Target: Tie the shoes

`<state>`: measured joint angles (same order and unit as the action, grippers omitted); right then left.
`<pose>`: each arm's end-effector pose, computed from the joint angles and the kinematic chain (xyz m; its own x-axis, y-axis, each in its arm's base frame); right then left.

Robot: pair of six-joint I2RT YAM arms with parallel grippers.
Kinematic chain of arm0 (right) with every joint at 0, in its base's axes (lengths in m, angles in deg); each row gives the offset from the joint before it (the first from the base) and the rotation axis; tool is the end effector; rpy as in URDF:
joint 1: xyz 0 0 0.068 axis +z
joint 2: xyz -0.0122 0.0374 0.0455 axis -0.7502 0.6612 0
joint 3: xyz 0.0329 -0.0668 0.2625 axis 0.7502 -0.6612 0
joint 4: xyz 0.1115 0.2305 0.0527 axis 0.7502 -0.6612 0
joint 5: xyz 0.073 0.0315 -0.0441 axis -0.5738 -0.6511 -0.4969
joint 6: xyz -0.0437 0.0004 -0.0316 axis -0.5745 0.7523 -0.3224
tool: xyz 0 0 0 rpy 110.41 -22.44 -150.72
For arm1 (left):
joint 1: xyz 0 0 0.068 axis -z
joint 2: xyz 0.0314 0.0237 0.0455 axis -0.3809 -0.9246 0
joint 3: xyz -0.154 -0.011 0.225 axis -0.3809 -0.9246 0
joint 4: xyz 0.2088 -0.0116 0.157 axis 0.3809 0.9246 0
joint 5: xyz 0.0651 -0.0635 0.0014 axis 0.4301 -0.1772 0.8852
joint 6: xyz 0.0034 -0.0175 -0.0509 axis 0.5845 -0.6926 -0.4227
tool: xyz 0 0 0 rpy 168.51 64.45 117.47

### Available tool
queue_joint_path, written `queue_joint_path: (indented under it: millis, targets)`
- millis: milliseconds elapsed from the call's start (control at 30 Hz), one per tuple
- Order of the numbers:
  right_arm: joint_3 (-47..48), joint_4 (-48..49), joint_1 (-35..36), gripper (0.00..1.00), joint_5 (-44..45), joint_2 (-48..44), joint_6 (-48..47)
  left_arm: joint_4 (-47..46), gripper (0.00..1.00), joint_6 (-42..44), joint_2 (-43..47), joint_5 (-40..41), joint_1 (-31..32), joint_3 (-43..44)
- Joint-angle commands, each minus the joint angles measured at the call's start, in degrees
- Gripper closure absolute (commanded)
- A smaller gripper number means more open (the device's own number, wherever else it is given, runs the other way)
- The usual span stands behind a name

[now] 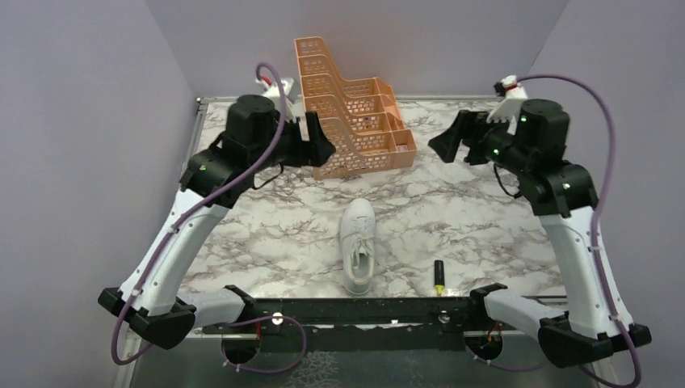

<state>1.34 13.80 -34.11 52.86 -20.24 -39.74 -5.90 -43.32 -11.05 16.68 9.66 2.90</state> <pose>0.2018 0.0618 0.4442 -0.5196 0.1352 -0.8437 -0.3462 0.8694 0.3525 0.2007 -0.1316 0.4336 -0.6525 -0.0945 -0.7519 0.3843 0.8139 -0.4357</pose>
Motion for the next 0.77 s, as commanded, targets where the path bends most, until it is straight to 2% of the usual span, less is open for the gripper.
queue_joint_path:
  millis: [0, 100, 267, 500, 733]
  targets:
    - [9.1, -4.81, -0.35, 0.0, 12.28, -4.64, -1.84, -1.13, 0.18, 5.05, 0.58, 14.41, -0.15, 15.2]
    - [16.07, -5.27, -0.31, 0.0, 14.9, -4.52, -3.15, -6.04, 0.15, 8.51, 1.13, 17.71, -0.15, 21.45]
    - [25.25, -5.87, -0.35, 0.0, 18.51, -2.83, -3.9, -11.49, 0.11, 13.12, 2.08, 22.48, -0.15, 26.86]
    - [26.92, -1.83, -0.35, 0.0, 17.63, -4.36, -6.05, -14.72, 0.08, 17.39, 4.74, 27.61, -0.15, 25.82]
    - [25.54, -1.38, -0.35, 0.0, 15.89, -5.15, -4.35, -15.05, 0.07, 17.78, 4.67, 27.41, -0.15, 24.6]
